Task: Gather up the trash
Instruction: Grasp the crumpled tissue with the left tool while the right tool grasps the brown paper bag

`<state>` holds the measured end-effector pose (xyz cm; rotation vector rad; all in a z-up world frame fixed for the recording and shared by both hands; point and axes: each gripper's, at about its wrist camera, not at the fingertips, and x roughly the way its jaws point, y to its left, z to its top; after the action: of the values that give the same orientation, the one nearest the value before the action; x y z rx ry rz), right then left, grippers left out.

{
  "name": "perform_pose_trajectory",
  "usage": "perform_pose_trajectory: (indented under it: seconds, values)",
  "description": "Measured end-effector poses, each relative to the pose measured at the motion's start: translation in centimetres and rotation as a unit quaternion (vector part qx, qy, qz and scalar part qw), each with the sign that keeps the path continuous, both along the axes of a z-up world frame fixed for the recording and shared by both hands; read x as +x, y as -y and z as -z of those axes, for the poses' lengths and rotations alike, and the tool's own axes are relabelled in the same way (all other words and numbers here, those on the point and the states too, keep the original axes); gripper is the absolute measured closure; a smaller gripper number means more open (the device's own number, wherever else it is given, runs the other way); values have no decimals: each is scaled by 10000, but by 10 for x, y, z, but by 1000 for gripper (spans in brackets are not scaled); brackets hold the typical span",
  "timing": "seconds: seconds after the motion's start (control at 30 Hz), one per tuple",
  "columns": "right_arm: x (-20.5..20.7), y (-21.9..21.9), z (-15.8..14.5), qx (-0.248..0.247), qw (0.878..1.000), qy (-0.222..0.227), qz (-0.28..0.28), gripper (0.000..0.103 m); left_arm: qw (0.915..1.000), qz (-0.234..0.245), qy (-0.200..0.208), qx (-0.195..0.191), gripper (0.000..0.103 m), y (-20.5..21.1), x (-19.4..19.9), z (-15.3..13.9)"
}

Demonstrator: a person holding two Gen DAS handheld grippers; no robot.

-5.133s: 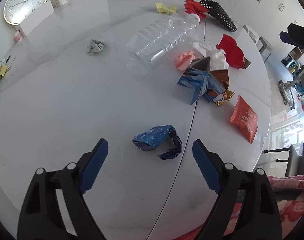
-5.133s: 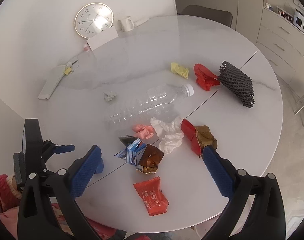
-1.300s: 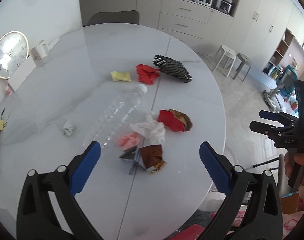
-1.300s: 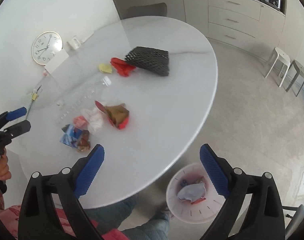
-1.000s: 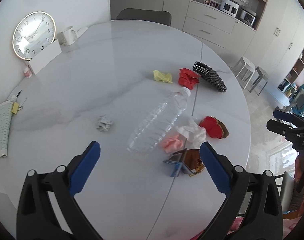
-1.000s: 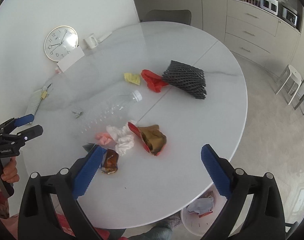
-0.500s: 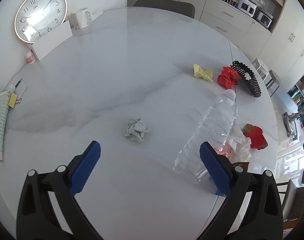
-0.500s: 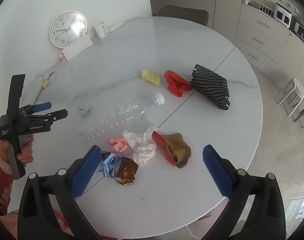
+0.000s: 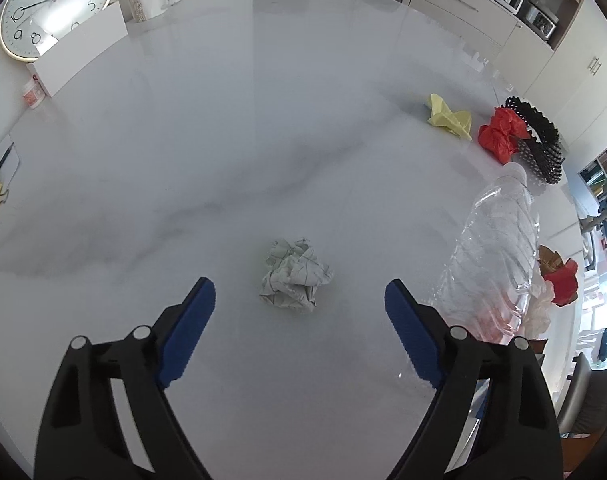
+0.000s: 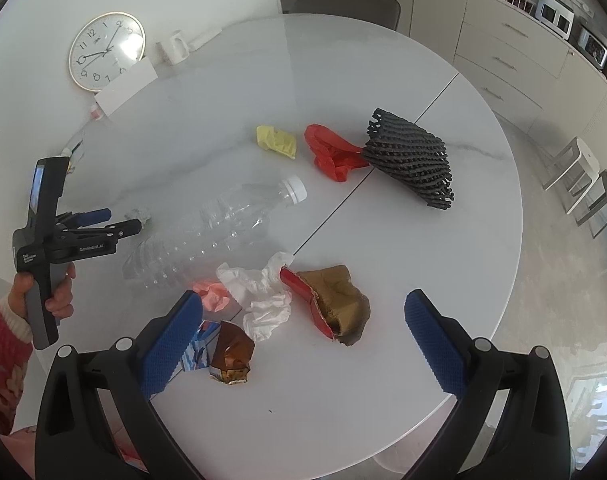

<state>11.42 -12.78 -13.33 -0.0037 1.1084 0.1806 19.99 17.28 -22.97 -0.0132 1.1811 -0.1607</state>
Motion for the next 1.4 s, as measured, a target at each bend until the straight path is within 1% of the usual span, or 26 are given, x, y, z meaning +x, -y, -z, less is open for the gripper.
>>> perform_pose_trajectory:
  seconds: [0.07,0.13,0.2,0.23,0.27,0.3,0.37,0.4,0.53,0.67,0.77,0.87,0.97,1.07,1.13,1.27,1.33,1.37,1.4]
  values:
    - [3,3,2,-5,10000,-34,35,3,10000,-11,-55,-7,21,1,4,5]
    - [4,7,4,-20,10000,-50,72,3,9999,-13,-117,-32,29,2,7,9]
    - [5,11,5,-15,9999,-62,121,3,9998,26,-209,-25,43,5,10,15]
    - [5,14,6,-12,9999,-79,139,3,9997,37,-249,-9,47,7,11,17]
    - [6,16,7,-16,9998,-95,156,3,9998,51,-199,58,52,9,11,17]
    - [6,18,7,-22,9998,-96,169,3,9997,87,-186,99,61,11,11,17]
    - [6,22,7,-39,9998,-89,191,3,9997,122,-203,51,70,12,13,15]
    - [6,23,8,-36,9998,-84,203,3,9997,119,-202,34,72,12,13,14]
    - [5,30,10,-1,9997,-93,233,3,9998,133,-125,77,73,13,10,5]
    - [4,36,18,-53,9998,-89,147,3,9999,159,56,-32,73,15,-1,-21]
    - [5,38,33,26,9999,-163,-9,3,9993,259,219,-134,73,24,-13,-44]
    - [7,36,54,47,9991,-316,-294,3,9980,433,313,-325,73,34,-28,-64]
    - [12,33,74,18,9975,-457,-546,3,9962,666,406,-383,73,50,-42,-77]
    - [21,34,88,68,9964,-538,-656,4,9945,833,383,-505,73,65,-49,-81]
    - [29,36,96,88,9956,-603,-708,7,9936,919,319,-568,73,75,-55,-81]
    - [41,36,109,187,9934,-786,-818,18,9918,1134,306,-514,73,95,-63,-82]
    - [43,33,112,175,9923,-830,-904,25,9909,1202,289,-523,73,102,-65,-81]
    - [44,31,113,160,9915,-858,-960,31,9905,1238,276,-523,73,106,-66,-81]
    - [44,29,114,119,9911,-859,-1009,35,9903,1263,272,-513,73,108,-66,-81]
